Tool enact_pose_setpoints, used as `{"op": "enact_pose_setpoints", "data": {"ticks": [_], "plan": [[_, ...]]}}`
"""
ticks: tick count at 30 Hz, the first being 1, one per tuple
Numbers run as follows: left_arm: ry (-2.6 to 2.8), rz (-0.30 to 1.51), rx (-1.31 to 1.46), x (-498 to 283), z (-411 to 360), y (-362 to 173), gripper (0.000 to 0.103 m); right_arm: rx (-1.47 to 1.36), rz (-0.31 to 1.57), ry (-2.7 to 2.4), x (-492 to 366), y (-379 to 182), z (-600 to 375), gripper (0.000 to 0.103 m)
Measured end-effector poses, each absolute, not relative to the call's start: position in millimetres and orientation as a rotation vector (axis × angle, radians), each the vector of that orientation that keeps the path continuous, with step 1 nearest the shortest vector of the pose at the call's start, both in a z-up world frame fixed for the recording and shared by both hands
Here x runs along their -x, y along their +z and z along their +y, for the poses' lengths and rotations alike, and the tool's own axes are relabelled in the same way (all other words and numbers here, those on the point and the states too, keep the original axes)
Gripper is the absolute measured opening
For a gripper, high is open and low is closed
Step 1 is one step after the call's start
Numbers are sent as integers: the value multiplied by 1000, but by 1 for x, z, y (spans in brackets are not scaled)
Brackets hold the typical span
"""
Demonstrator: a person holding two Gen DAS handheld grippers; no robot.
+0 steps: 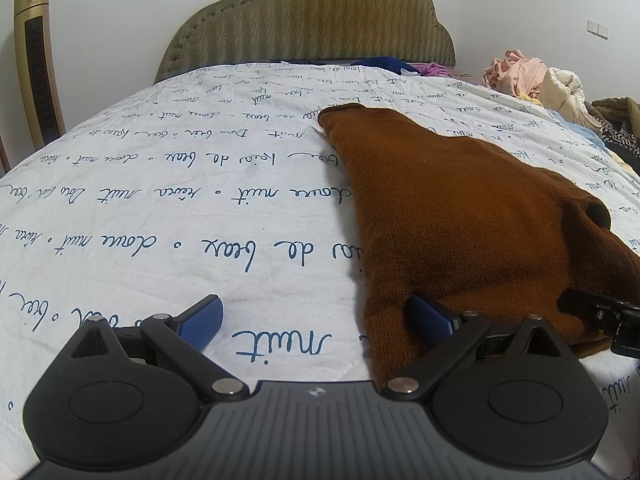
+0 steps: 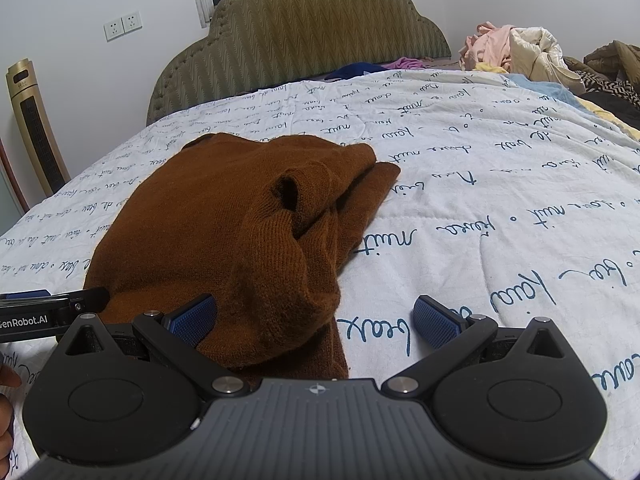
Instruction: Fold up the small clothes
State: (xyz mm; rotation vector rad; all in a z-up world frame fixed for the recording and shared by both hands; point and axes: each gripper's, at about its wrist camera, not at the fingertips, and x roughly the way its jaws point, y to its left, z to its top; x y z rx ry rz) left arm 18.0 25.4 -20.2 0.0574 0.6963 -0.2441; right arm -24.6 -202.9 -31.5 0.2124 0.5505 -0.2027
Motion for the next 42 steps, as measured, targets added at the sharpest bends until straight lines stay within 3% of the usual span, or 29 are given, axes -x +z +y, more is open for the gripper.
{"op": "enact_pose_setpoints", "data": {"ticks": [42], "plan": [[-239, 700, -47, -19, 28, -22, 102, -215, 549, -202, 25, -31, -203, 103]]}}
